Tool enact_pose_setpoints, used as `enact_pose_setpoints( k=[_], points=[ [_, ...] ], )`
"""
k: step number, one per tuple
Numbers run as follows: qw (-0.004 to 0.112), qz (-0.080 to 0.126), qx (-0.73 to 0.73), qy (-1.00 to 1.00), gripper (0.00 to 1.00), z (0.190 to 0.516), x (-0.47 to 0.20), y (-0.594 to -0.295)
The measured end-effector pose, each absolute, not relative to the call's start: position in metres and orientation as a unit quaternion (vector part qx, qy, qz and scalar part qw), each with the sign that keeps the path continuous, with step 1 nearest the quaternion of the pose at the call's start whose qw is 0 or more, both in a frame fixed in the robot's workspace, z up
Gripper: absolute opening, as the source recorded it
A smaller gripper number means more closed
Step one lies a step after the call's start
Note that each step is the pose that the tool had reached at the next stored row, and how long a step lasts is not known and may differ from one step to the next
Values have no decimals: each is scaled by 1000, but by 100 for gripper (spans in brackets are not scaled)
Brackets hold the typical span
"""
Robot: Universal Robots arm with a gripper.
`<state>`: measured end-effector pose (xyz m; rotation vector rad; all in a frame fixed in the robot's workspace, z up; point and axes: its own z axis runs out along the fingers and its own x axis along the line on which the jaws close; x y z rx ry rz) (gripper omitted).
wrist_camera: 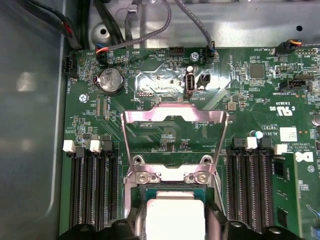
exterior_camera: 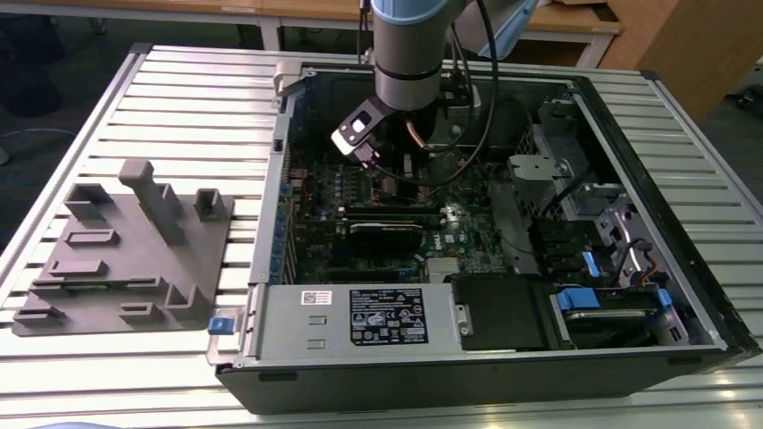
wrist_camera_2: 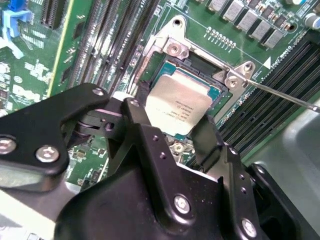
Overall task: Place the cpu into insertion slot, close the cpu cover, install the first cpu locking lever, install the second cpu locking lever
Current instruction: 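Place the cpu into insertion slot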
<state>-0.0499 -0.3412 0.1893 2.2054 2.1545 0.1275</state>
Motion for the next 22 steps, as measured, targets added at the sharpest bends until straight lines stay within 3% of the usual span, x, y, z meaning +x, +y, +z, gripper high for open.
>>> enact_pose_setpoints(
  k=[1, 22],
  points=[
    [28, 41, 714, 698, 61, 190, -50, -341],
    [28, 40, 714, 698, 61, 198, -50, -342]
  ],
)
